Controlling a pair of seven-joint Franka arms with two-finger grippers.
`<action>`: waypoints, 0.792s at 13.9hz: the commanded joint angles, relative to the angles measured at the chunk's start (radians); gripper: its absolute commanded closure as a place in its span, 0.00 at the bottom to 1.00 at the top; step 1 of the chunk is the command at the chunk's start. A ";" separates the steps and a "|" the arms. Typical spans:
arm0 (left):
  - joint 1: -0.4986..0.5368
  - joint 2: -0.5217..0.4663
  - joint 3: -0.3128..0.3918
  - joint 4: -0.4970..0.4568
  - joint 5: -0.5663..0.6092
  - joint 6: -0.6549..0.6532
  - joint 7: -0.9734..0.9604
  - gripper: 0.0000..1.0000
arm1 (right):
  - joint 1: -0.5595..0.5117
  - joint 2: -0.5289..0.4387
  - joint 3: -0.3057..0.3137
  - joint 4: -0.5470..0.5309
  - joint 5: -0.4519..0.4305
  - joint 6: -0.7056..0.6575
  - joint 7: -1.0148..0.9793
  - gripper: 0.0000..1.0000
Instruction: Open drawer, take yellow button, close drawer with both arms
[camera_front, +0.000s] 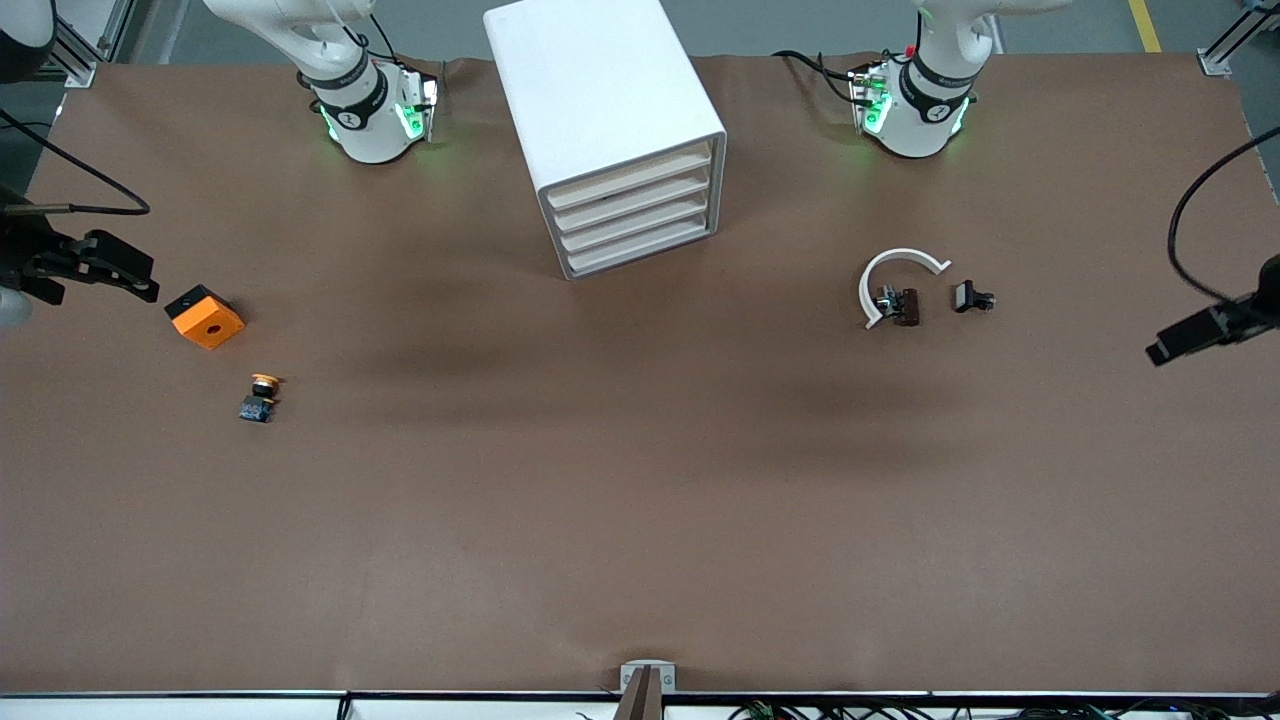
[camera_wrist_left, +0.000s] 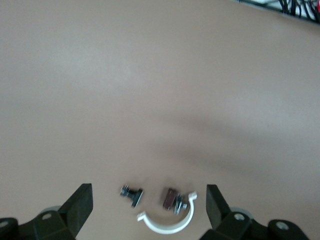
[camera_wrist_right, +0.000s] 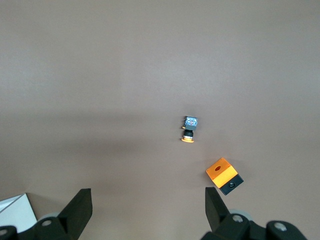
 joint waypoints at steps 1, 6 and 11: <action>0.021 -0.126 -0.050 -0.097 0.018 -0.087 0.066 0.00 | -0.018 0.006 0.007 0.029 0.021 -0.019 0.010 0.00; 0.158 -0.268 -0.252 -0.237 0.065 -0.087 0.071 0.00 | -0.022 0.007 0.007 0.029 0.020 -0.019 0.006 0.00; 0.158 -0.300 -0.277 -0.274 0.073 -0.081 0.054 0.00 | -0.024 0.009 0.007 0.029 0.020 -0.018 0.006 0.00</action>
